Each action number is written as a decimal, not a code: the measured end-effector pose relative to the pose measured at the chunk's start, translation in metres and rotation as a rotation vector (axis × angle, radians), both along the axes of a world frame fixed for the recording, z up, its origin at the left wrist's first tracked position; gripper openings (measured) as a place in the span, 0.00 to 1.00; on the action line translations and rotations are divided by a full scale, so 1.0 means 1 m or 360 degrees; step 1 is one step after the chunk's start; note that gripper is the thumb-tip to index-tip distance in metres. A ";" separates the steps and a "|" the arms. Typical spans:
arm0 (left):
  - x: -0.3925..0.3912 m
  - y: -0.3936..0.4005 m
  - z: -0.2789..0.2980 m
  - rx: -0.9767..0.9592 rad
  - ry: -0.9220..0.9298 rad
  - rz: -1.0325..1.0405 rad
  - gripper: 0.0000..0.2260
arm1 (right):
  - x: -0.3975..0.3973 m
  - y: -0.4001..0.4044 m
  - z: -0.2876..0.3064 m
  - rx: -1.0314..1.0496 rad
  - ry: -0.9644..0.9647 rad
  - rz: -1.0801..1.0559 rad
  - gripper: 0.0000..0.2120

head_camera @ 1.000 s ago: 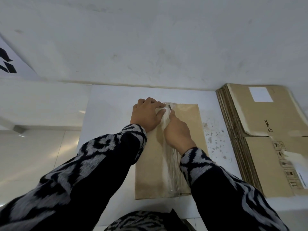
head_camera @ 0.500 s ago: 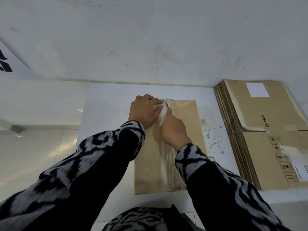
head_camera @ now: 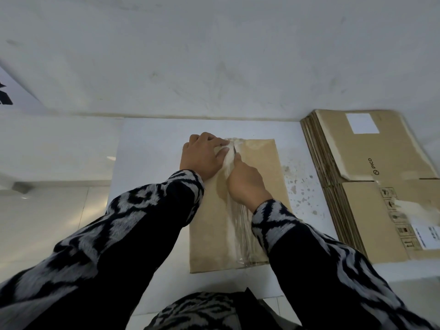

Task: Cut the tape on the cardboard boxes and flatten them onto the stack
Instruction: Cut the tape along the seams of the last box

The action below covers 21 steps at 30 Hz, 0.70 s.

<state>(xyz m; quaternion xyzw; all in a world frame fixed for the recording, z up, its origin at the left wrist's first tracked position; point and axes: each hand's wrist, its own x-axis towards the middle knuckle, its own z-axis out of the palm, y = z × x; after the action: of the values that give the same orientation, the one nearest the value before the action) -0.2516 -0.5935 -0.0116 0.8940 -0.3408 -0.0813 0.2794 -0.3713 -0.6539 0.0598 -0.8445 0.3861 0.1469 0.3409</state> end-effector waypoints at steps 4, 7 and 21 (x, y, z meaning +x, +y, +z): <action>0.002 0.001 0.000 -0.0003 -0.0018 0.0005 0.13 | -0.002 0.002 -0.003 -0.0008 0.0027 0.0047 0.34; 0.001 0.001 0.000 -0.0006 -0.0025 0.0001 0.13 | -0.004 0.001 0.003 0.0003 0.0044 0.0069 0.34; 0.001 0.001 -0.001 -0.0034 -0.0024 -0.0008 0.13 | -0.003 -0.002 0.005 -0.0087 0.0112 0.0138 0.35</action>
<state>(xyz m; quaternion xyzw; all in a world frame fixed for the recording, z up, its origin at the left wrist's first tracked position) -0.2510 -0.5928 -0.0122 0.8907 -0.3460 -0.0714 0.2862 -0.3747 -0.6557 0.0653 -0.8638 0.3646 0.1804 0.2973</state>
